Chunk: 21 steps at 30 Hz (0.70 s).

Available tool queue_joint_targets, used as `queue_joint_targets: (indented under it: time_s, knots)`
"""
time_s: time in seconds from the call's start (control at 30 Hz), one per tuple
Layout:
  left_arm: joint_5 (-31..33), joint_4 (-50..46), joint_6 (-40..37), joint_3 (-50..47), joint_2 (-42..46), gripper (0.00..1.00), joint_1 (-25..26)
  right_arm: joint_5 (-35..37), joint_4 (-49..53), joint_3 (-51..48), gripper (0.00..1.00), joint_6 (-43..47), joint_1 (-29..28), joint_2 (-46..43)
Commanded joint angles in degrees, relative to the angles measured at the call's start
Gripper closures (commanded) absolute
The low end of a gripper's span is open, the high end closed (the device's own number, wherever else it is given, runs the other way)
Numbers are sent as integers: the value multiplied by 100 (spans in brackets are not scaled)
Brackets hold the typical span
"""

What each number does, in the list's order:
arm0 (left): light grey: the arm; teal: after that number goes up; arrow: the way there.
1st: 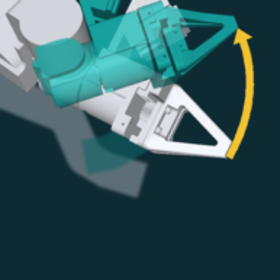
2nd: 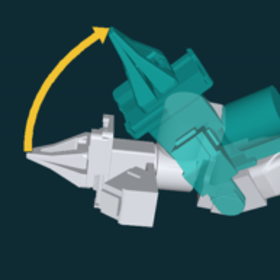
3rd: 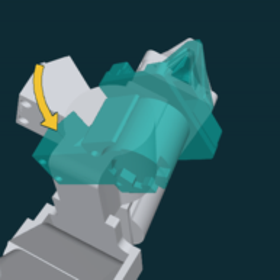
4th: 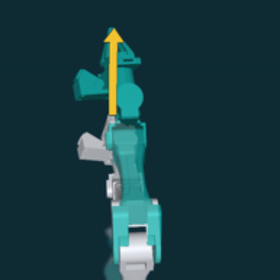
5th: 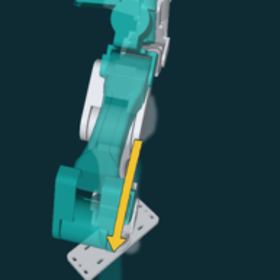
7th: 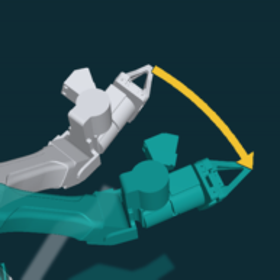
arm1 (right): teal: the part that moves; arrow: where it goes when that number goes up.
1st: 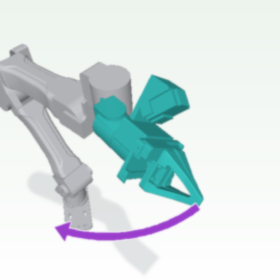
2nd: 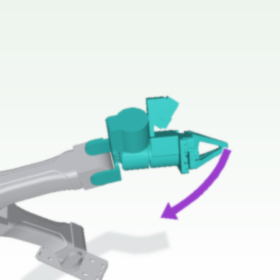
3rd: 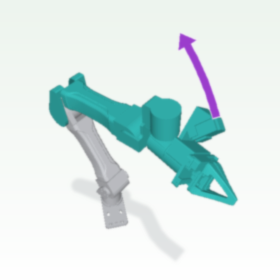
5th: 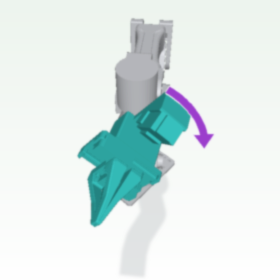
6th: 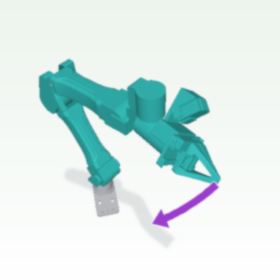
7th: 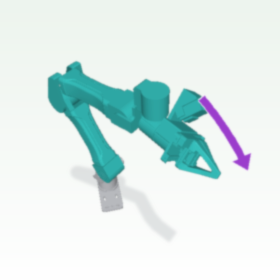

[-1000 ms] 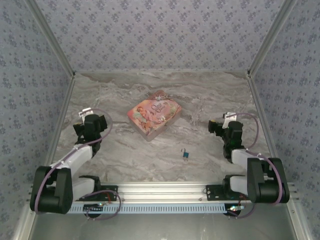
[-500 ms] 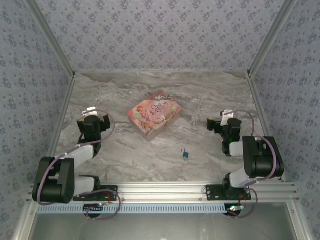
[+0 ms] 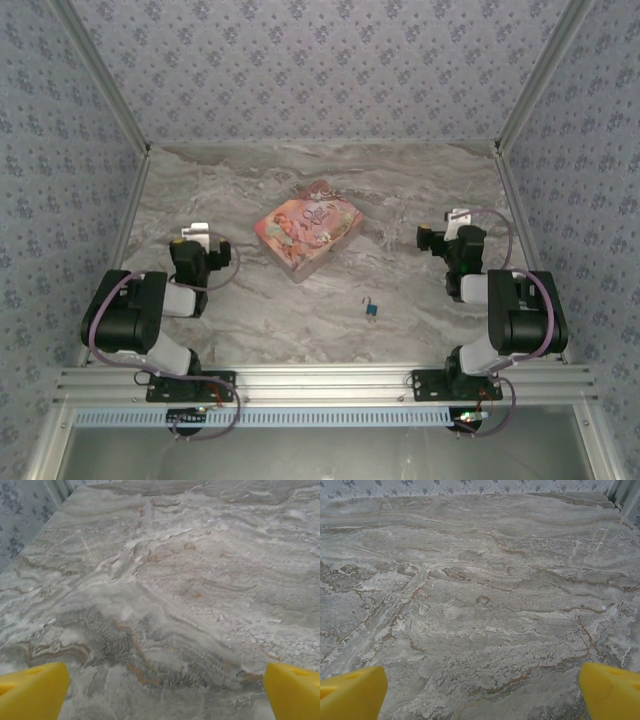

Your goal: Unlock the padlock with the key

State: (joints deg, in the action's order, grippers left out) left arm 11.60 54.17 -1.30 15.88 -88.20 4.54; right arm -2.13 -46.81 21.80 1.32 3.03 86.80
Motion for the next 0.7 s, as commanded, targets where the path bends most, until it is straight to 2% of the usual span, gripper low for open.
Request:
queue_joint_targets:
  time_s: [0.0, 0.03, 0.07, 0.2, 0.67]
  knots:
    - [-467, -378, 56, 603, 34, 0, -272, 116, 66, 46, 0, -55, 8, 35]
    - [-771, -786, 258, 795, 45, 0, -502, 142, 67, 44, 0, -49, -9, 30]
    - [-1100, -766, 387, 763, 44, 1, -672, 167, 75, 45, 0, -38, -26, 36]
    - [-1111, -683, 389, 731, 52, 1, -696, 419, 67, 44, 0, 44, -169, 33]
    - [-1097, -694, 377, 733, 48, 0, -689, 332, 110, 70, 0, 30, -126, 30]
